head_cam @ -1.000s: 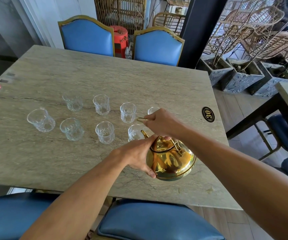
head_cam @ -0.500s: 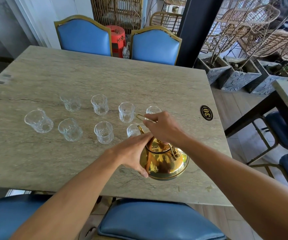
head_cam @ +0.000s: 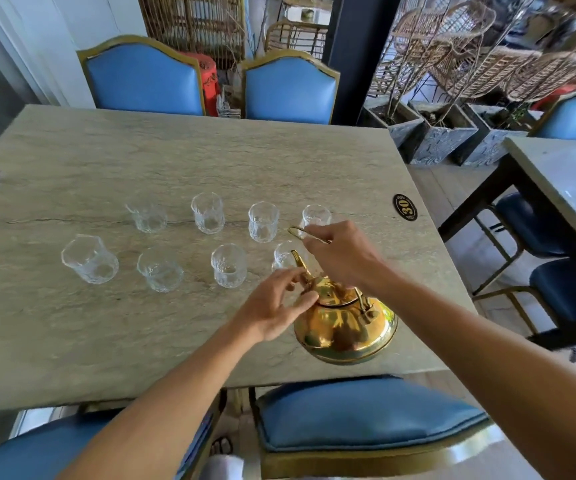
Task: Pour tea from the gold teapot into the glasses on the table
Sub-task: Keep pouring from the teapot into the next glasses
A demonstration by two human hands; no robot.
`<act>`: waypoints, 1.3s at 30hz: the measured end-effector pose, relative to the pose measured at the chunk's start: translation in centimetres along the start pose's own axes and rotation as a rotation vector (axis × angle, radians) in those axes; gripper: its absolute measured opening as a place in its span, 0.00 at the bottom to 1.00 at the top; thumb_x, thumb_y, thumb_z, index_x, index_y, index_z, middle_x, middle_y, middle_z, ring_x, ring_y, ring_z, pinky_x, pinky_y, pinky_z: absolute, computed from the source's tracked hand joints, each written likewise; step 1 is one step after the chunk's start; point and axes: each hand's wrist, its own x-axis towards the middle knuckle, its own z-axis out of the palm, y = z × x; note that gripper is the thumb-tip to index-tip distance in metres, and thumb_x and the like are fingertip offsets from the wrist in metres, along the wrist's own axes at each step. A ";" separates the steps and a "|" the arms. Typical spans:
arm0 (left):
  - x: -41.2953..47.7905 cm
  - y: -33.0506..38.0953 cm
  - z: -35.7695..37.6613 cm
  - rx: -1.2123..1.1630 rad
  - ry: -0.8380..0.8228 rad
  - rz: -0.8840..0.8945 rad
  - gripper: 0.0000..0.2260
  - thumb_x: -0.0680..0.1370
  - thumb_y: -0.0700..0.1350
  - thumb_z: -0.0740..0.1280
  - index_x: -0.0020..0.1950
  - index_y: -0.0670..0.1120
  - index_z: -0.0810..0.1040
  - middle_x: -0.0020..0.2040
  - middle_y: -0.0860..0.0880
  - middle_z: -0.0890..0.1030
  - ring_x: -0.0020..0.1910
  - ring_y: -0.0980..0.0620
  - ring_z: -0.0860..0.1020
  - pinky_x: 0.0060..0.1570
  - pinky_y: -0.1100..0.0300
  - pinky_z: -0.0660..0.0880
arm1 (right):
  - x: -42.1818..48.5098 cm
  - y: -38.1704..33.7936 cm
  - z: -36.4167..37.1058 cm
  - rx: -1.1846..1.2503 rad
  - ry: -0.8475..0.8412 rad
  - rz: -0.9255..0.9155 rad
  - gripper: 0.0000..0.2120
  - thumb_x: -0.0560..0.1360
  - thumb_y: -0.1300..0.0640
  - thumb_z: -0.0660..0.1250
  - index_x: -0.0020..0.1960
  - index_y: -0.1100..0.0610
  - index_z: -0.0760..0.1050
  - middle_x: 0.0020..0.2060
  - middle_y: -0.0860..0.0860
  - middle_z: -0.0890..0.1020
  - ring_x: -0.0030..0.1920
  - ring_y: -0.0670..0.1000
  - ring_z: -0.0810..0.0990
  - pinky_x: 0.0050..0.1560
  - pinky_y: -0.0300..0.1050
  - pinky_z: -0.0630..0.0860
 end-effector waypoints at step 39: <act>-3.3 -6.8 -6.7 -0.612 -0.116 -0.234 0.75 0.55 0.82 0.74 0.88 0.52 0.36 0.85 0.43 0.67 0.81 0.42 0.69 0.80 0.42 0.66 | 2.0 -10.6 10.7 -0.039 0.003 0.189 0.15 0.79 0.60 0.61 0.62 0.61 0.80 0.18 0.45 0.66 0.13 0.41 0.61 0.21 0.35 0.64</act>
